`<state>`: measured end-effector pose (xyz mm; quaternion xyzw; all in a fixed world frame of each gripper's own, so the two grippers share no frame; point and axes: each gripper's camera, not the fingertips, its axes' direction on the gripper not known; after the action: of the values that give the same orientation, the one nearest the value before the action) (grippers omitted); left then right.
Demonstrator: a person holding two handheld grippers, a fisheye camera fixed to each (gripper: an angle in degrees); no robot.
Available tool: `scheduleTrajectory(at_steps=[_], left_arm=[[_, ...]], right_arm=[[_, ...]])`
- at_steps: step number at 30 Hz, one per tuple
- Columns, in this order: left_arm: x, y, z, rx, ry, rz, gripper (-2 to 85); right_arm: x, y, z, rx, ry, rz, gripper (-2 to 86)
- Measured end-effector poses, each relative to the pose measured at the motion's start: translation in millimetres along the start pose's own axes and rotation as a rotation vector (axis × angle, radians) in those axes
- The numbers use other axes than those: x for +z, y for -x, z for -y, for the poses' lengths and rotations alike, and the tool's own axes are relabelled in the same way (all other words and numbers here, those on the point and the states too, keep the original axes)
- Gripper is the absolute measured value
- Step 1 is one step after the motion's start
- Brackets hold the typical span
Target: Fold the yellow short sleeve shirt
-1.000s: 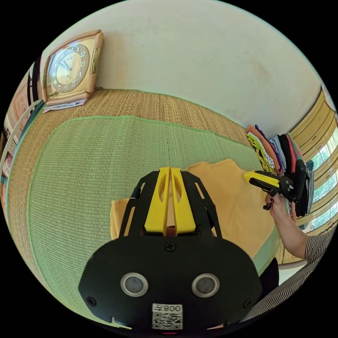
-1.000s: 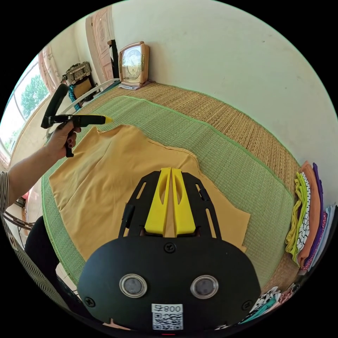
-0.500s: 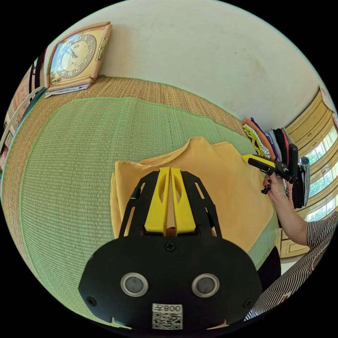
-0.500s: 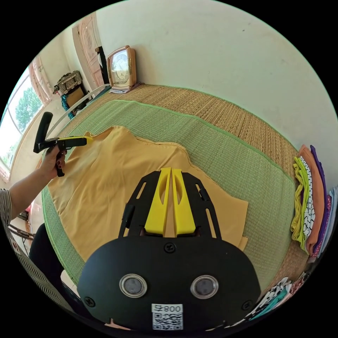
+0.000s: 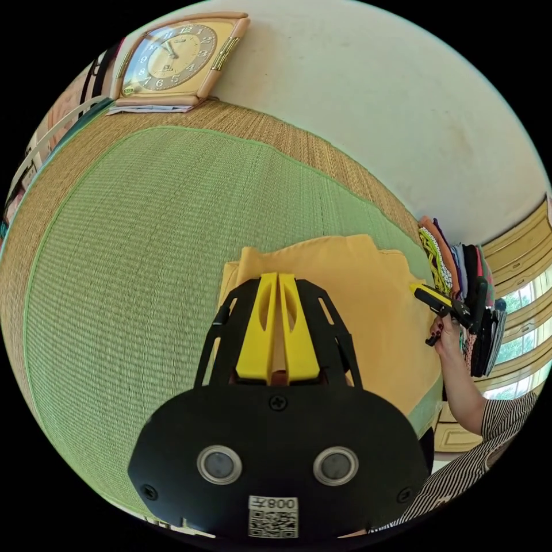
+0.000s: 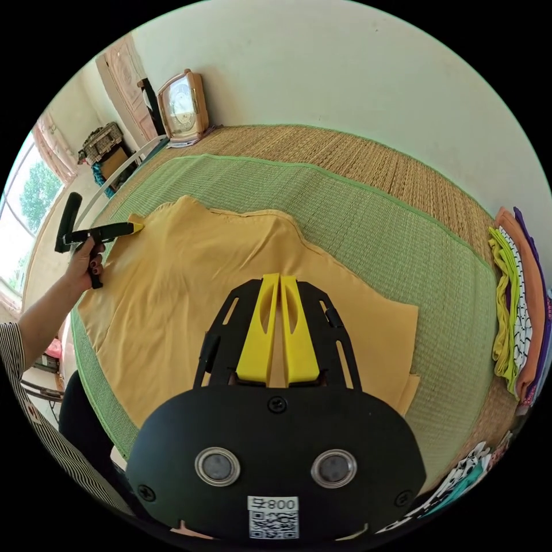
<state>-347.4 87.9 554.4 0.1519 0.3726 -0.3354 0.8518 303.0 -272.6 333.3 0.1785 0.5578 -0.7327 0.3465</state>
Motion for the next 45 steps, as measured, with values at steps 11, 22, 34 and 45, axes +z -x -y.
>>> scheduleTrajectory(at_steps=[11, 22, 34, 45], left_arm=[[-49.4, 35.9, -68.0, -0.03, 0.013, -0.037, 0.3], [-130.4, 63.2, -168.8, -0.038, -0.04, -0.226, 2.9], [-170.5, 105.1, -265.7, -0.19, 0.059, -0.262, 7.6], [-183.6, 126.4, -283.1, -0.234, 0.069, -0.169, 8.3]], right_arm=[[-5.9, -48.9, -24.8, 0.102, 0.016, 0.073, 0.1], [-84.1, -99.4, -124.7, 0.255, -0.061, 0.151, 0.6], [-137.2, -135.2, -293.2, 0.582, -0.012, 0.3, 7.0], [-115.3, -145.2, -290.8, 0.564, 0.068, 0.285, 7.4]])
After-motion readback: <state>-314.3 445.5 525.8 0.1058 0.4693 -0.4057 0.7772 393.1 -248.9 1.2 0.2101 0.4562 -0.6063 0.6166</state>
